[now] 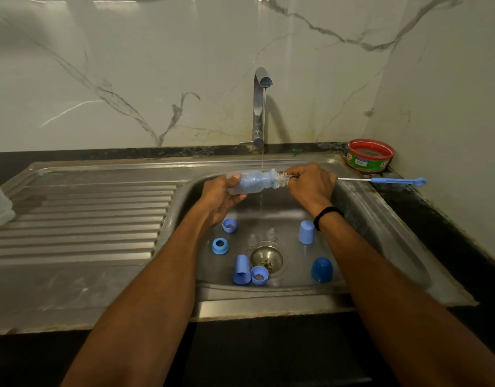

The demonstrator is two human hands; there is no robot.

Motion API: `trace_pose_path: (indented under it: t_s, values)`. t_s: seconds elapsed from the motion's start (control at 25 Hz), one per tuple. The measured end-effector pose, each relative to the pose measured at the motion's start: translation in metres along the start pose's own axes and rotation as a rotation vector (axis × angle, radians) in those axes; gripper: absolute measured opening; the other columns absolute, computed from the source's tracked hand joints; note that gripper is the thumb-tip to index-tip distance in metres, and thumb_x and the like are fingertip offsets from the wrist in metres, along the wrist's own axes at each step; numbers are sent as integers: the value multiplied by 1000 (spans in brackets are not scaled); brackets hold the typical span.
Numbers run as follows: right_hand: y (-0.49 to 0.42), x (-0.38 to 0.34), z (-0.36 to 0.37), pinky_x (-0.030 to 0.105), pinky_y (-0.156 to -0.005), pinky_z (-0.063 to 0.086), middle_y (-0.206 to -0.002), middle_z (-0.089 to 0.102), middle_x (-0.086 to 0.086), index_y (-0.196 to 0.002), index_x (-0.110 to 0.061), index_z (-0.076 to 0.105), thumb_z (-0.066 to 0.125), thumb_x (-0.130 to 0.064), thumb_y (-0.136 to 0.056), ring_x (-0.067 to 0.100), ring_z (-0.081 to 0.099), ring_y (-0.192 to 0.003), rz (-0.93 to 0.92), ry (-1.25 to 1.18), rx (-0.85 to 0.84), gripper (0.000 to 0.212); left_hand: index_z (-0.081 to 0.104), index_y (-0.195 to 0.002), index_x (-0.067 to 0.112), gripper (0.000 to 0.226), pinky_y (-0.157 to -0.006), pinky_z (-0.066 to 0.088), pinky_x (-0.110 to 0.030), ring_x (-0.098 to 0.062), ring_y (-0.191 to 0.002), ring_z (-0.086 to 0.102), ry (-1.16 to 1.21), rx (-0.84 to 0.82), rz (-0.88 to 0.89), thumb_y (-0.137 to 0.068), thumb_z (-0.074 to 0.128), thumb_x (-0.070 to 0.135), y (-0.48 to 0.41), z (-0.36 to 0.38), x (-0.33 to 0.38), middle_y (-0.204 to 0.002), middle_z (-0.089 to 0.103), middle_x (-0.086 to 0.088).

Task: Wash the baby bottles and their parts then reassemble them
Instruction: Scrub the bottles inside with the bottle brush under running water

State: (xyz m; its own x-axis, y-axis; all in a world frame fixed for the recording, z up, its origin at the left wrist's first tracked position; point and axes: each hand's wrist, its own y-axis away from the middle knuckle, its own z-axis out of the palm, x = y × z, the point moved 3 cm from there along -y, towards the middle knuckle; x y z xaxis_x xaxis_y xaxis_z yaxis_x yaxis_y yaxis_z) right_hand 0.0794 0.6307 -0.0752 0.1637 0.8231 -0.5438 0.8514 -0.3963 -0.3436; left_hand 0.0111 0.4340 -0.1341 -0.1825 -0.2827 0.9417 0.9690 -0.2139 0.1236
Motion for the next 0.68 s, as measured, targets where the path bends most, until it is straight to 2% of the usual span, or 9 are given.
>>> trace_pose_path:
  t_s: [0.12, 0.2, 0.28, 0.32, 0.36, 0.44, 0.6, 0.68]
  values:
    - [1, -1, 0, 33, -99, 26, -102, 74, -6, -106, -33, 76, 62, -20, -91, 20, 62, -100, 1, -17, -7, 24, 54, -134, 8, 38, -102, 53, -43, -32, -118, 62, 37, -56, -4, -97, 60, 15, 1, 4, 1, -133, 59, -17]
    - [1, -2, -1, 33, -99, 26, -102, 74, -6, -105, -33, 76, 62, -19, -90, 20, 62, -100, -6, -11, -10, 24, 55, -135, 12, 43, -96, 57, -41, -31, -115, 63, 50, -68, -70, -97, 63, 29, 6, 6, 0, -129, 60, -16]
    - [0, -1, -1, 33, -99, 25, -103, 74, -6, -107, -33, 75, 63, -19, -90, 20, 62, -101, -11, -4, -27, 25, 61, -127, 14, 48, -84, 60, -34, -24, -102, 66, -35, -39, -104, -93, 65, 47, 8, 6, -1, -121, 65, -16]
    - [0, -1, -1, 33, -100, 26, -104, 74, -6, -107, -33, 75, 62, -19, -90, 20, 62, -102, -7, -2, -25, 25, 63, -125, 14, 48, -78, 59, -30, -22, -95, 66, -80, -23, -81, -93, 65, 49, 7, 4, 0, -120, 66, -16]
    - [0, -1, -2, 32, -100, 26, -105, 74, -6, -108, -32, 75, 62, -19, -90, 20, 62, -103, -1, -4, -17, 26, 63, -125, 14, 43, -76, 59, -29, -22, -94, 67, -97, -9, -45, -95, 64, 45, 4, 2, 1, -121, 67, -16]
    - [-1, 0, -4, 33, -100, 26, -105, 74, -5, -108, -31, 75, 61, -17, -90, 21, 62, -102, 9, -3, -14, 27, 59, -131, 16, 35, -80, 59, -30, -26, -107, 67, -82, 25, 9, -99, 61, 30, -1, -3, 2, -128, 63, -14]
    - [0, 1, 2, 33, -99, 27, -101, 74, -4, -106, -30, 76, 61, -19, -90, 21, 62, -99, 3, 12, -24, 24, 54, -139, 18, 40, -89, 59, -36, -30, -116, 63, -88, 55, 61, -99, 58, 14, -5, -2, -1, -136, 57, -13]
    - [1, 1, 5, 35, -100, 28, -99, 75, -4, -105, -31, 76, 62, -21, -90, 21, 63, -98, -12, 25, -43, 23, 55, -137, 18, 38, -86, 60, -35, -30, -117, 62, -125, 37, 81, -100, 56, 11, -3, 2, -2, -137, 55, -14]
